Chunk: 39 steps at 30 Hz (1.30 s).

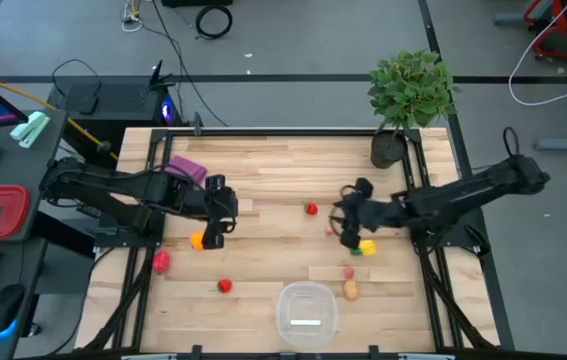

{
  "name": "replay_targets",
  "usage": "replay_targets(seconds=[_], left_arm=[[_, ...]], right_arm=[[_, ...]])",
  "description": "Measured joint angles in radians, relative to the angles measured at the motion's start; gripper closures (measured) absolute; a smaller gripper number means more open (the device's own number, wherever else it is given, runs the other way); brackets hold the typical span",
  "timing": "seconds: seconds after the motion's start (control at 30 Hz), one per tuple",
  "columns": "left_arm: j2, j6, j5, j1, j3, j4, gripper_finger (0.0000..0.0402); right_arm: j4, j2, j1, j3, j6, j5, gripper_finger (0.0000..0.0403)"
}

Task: Pick and placing Produce into tupperware
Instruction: Put the top strawberry into the transparent bin

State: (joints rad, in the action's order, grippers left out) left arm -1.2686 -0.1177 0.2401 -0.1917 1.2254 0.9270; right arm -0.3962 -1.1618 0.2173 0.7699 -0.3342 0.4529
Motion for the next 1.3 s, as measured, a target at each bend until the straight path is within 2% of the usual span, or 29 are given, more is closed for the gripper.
replay_targets(seconds=[0.13,0.3,0.4,0.67,0.9,1.2,1.3], left_arm=[[0.0,-0.001,0.0,-0.003,-0.004,0.011,0.0229],[0.0,0.0,0.0,-0.003,-0.004,0.01,0.0228],[0.0,0.001,0.0,-0.003,-0.004,0.01,0.0228],[0.0,0.002,0.0,-0.001,-0.005,0.01,0.0229],[0.0,0.002,0.003,-0.001,-0.006,0.01,0.023],[0.0,0.002,0.003,-0.001,-0.006,0.009,0.023],[0.0,0.002,0.003,-0.001,-0.006,0.009,0.0228]], right_arm=[[-0.003,-0.087,-0.099,0.044,0.039,-0.097,0.0215],[0.002,-0.144,-0.243,0.092,0.069,-0.284,0.0215],[-0.001,-0.173,-0.302,0.096,0.07,-0.35,0.0215],[0.005,-0.304,-0.349,0.091,0.028,-0.4,0.0215],[0.029,-0.413,-0.348,0.091,0.152,-0.422,0.0215],[0.084,-0.442,-0.389,0.09,0.209,-0.423,0.0215],[0.097,-0.44,-0.402,0.09,0.21,-0.452,0.0215]])
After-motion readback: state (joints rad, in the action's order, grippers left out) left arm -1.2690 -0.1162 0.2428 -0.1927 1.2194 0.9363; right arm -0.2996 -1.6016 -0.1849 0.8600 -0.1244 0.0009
